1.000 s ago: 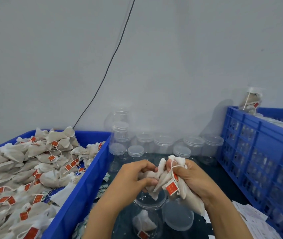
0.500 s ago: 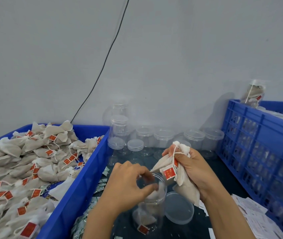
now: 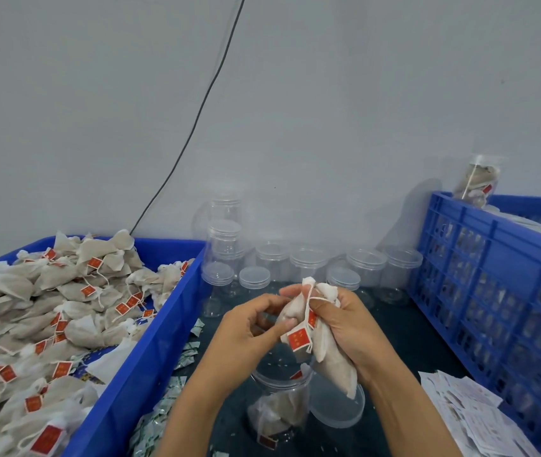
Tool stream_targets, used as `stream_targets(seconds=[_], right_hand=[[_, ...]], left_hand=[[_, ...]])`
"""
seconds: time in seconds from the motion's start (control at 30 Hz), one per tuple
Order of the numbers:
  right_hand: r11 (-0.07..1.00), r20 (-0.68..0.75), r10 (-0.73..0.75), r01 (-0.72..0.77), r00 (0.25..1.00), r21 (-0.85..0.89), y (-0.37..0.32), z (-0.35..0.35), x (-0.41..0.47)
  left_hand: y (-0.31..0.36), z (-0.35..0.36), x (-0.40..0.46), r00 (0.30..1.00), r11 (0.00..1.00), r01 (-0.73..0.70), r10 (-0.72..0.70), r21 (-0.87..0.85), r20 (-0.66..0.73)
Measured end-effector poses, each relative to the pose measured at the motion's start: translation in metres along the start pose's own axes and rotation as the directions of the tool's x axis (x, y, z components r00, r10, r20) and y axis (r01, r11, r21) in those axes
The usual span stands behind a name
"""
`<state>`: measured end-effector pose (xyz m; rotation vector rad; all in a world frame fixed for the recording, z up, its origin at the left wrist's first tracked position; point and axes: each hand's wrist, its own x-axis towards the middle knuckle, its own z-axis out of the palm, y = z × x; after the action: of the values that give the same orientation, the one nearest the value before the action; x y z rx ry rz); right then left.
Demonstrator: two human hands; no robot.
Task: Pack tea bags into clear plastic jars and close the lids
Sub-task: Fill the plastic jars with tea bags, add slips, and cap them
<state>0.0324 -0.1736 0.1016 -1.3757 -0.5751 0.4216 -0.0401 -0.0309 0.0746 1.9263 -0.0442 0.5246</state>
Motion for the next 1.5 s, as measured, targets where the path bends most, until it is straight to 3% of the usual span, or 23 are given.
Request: stream_targets(seconds=[0.13,0.27,0.4,0.47,0.57,0.63,0.73,0.87,1.0,1.1,1.2,1.27,1.37,1.43,1.5], right_hand=[[0.999,-0.014,-0.011,0.012,1.000,0.051,-0.002,-0.005,0.002],[0.993,-0.082,-0.096,0.101,0.992,0.061,-0.007,-0.014,0.000],[0.986,-0.166,-0.140,0.152,0.976,0.066,-0.005,-0.012,0.001],[0.986,-0.173,-0.142,0.154,0.975,0.056,-0.002,-0.009,0.002],[0.985,-0.172,-0.159,0.168,0.972,0.037,0.000,-0.003,0.003],[0.985,-0.150,-0.157,0.166,0.976,0.054,0.000,0.002,0.002],[0.990,-0.097,-0.129,0.133,0.987,0.041,0.003,0.010,0.001],[0.992,-0.084,-0.118,0.120,0.990,0.030,0.008,0.016,0.002],[0.982,-0.110,-0.167,0.175,0.980,0.070,0.010,0.012,0.005],[0.980,-0.117,-0.171,0.181,0.978,0.078,0.009,0.006,0.006],[0.976,-0.144,-0.178,0.192,0.974,0.097,0.011,0.005,0.006],[0.967,-0.170,-0.189,0.213,0.967,0.139,0.011,0.007,0.007],[0.933,-0.216,-0.227,0.275,0.950,0.232,0.012,0.017,0.008],[0.912,-0.224,-0.242,0.300,0.944,0.280,0.015,0.023,0.008],[0.914,-0.217,-0.233,0.290,0.948,0.283,0.019,0.029,0.007]], left_hand=[[-0.006,0.003,-0.004,0.991,0.997,0.005,0.006,0.082,-0.135],[-0.011,0.000,-0.013,0.986,0.951,0.012,0.040,0.309,-0.162],[-0.012,-0.001,-0.014,0.998,0.723,-0.037,0.063,0.690,-0.012],[-0.010,-0.002,-0.014,0.999,0.783,-0.027,0.047,0.622,-0.015],[-0.006,0.000,-0.017,0.990,0.985,-0.023,0.047,0.170,-0.136],[-0.003,0.005,-0.018,0.987,0.998,-0.064,0.063,-0.001,-0.147],[0.000,0.014,-0.017,0.978,0.990,-0.138,0.135,-0.010,-0.162],[-0.006,0.013,-0.018,0.962,0.986,-0.131,0.152,0.107,-0.227],[-0.014,0.008,-0.024,0.975,0.963,-0.051,0.106,0.264,-0.197],[-0.016,0.008,-0.026,0.988,0.757,-0.047,0.130,0.651,-0.079],[-0.015,0.010,-0.024,0.988,0.620,-0.043,0.141,0.784,-0.057],[-0.013,0.010,-0.024,0.971,0.674,-0.062,0.210,0.736,-0.111],[-0.011,0.009,-0.024,0.964,0.895,-0.057,0.164,0.441,-0.209],[-0.011,0.009,-0.025,0.984,0.979,-0.033,0.067,0.199,-0.164],[-0.012,0.012,-0.025,0.994,0.997,-0.015,0.024,0.079,-0.106]])
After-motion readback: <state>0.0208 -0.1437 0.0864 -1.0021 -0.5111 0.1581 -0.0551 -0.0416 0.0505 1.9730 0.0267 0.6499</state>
